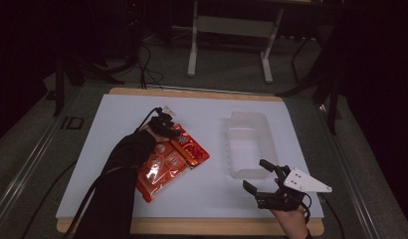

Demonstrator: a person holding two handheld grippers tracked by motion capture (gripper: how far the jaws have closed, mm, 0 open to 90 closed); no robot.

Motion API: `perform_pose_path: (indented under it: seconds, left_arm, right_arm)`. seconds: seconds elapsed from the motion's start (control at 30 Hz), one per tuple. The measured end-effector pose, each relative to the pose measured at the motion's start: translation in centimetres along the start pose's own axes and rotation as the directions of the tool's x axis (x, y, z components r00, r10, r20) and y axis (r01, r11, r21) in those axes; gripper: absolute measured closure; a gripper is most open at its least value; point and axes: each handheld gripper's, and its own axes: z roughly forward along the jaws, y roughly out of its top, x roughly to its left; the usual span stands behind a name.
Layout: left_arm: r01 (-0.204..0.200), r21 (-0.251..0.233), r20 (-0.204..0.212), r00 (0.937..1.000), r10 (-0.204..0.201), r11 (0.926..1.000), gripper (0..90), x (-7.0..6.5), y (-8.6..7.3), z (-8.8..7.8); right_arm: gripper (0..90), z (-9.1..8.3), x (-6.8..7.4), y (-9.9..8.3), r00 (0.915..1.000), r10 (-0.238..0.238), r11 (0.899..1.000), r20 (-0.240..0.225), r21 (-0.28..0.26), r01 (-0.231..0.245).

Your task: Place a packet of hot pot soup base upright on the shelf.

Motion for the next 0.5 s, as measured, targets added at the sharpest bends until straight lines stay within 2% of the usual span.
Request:
perform_pose_path:
  seconds: [0.17, 0.2, 0.23, 0.27, 0.33, 0.4, 0.43, 0.5]
  left_arm:
    - [0.001, 0.03, -0.007, 1.0, -0.001, 0.9996, 53.1, -0.3, 0.4, -0.1]
    - [-0.006, 0.031, -0.005, 1.0, 0.006, 0.9995, 55.6, -0.4, 0.4, -0.1]
    - [-0.024, 0.036, -0.009, 0.9997, 0.024, 0.9991, 64.2, -0.6, 0.5, -0.2]
    - [-0.024, 0.037, -0.015, 0.9996, 0.025, 0.999, 69.0, -0.7, 0.5, -0.2]
    - [-0.027, 0.037, -0.025, 0.9993, 0.028, 0.999, 71.0, -0.7, 0.5, -0.2]
    - [-0.008, 0.036, -0.035, 0.9993, 0.009, 0.9993, 76.1, -0.7, 0.7, -0.1]
    - [-0.013, 0.042, -0.043, 0.999, 0.015, 0.9991, 77.3, -0.8, 0.7, 0.0]
    - [-0.035, 0.057, -0.085, 0.9956, 0.04, 0.9978, 82.1, -1.2, 1.0, 0.1]
  right_arm:
    - [14.0, 0.0, 0.0, 0.0, 1.0, 0.003, 1.0, 0.0, 0.0, -0.003]
    - [14.0, 0.0, 0.0, 0.0, 1.0, 0.004, 1.0, 0.0, -0.002, -0.004]
    - [14.0, 0.0, 0.0, 0.0, 1.0, 0.001, 1.0, 0.0, -0.002, -0.001]
    - [14.0, 0.0, 0.0, 0.0, 1.0, 0.0, 1.0, 0.0, -0.002, 0.0]
    - [14.0, 0.0, 0.0, 0.0, 1.0, 0.003, 1.0, -0.002, -0.003, -0.003]
    - [14.0, 0.0, 0.0, 0.0, 1.0, 0.004, 1.0, -0.004, -0.002, -0.004]
    - [14.0, 0.0, 0.0, 0.0, 1.0, 0.003, 1.0, -0.005, -0.001, -0.003]
    - [14.0, 0.0, -0.1, 0.0, 1.0, 0.005, 1.0, -0.003, 0.0, -0.005]
